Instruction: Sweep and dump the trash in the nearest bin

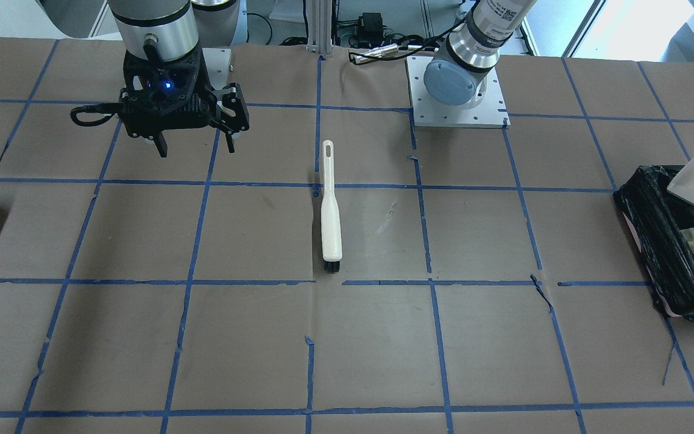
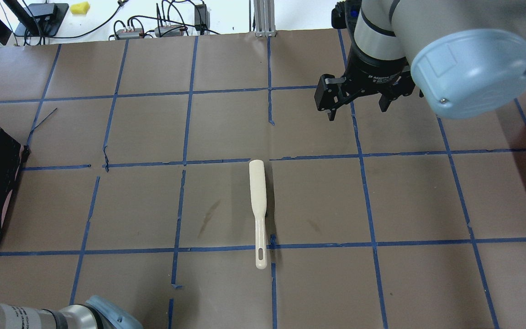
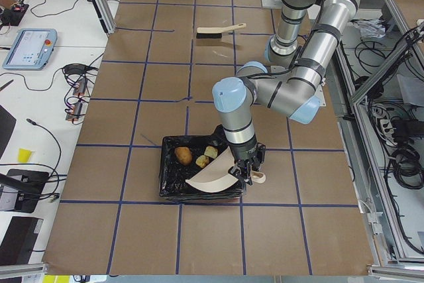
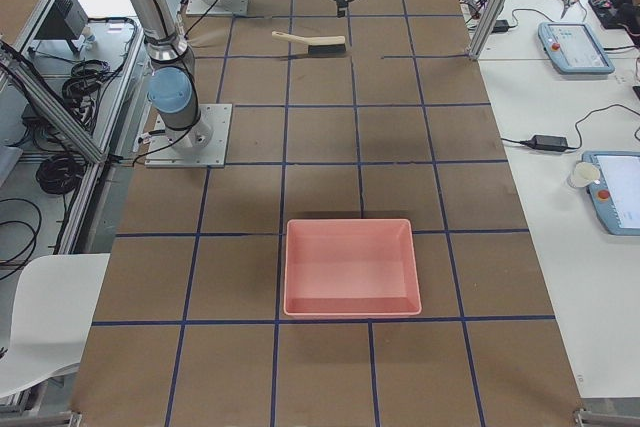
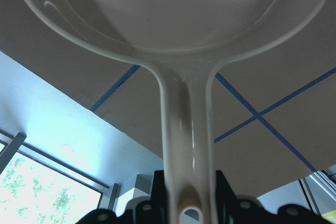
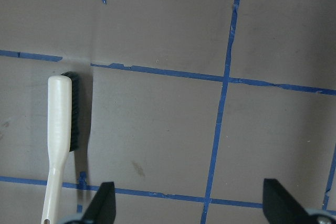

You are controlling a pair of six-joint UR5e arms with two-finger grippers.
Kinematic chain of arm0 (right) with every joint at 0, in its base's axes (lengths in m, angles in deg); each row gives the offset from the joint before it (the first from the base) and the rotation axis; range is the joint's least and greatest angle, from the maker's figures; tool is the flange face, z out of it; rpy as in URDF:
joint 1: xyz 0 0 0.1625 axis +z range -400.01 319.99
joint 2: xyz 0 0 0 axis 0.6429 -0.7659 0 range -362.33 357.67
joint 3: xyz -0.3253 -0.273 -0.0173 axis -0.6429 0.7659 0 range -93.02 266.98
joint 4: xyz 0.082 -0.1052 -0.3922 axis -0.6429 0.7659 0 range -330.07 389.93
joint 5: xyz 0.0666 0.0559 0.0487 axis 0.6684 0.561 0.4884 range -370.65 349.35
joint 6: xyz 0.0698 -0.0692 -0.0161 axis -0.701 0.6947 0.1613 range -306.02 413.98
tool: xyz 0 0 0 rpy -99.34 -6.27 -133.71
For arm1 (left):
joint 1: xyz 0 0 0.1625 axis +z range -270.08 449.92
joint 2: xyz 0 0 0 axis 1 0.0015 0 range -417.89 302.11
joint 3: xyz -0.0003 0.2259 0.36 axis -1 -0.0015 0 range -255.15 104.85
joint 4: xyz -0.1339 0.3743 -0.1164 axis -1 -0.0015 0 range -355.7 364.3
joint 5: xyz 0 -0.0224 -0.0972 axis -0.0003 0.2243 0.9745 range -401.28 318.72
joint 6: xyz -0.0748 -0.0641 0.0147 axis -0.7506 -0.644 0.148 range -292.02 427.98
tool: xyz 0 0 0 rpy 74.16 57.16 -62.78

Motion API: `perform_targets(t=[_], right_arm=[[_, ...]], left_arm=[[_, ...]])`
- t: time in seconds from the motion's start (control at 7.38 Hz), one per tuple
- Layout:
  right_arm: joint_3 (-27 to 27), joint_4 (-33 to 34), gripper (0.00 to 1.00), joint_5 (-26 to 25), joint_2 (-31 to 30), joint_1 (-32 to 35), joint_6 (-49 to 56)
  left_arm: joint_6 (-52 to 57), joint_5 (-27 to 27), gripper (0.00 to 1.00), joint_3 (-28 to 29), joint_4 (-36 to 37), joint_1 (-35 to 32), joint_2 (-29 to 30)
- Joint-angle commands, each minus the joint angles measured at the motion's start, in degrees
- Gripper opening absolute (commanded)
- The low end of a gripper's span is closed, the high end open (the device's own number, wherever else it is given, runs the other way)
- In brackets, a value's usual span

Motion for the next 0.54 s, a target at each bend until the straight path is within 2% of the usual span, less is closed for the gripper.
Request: perform_targets(t=[0.0, 0.14, 0.27, 0.41], right_arm=[[0.02, 0.99, 1.00, -0.43, -0.71, -1.14, -0.05], [-0.07, 1.17, 1.00, -0.16, -0.71, -2.28, -0.06], [-0.42, 1.17, 1.00, -0.51, -0.71, -2.72, -0.23], [-0.60, 0.83, 1.00, -1.12, -0.37, -2.90, -0.41]], left_arm=[[0.38, 0.41, 0.02, 1.08, 1.38, -0.57, -0.65], [0.38, 1.03, 0.02, 1.44, 0.51, -2.92, -2.57], [0.03, 6.78, 0.02, 1.62, -3.15, -4.43, -6.16], [-0.67, 8.31, 0.02, 1.36, -4.50, -5.05, -8.02]])
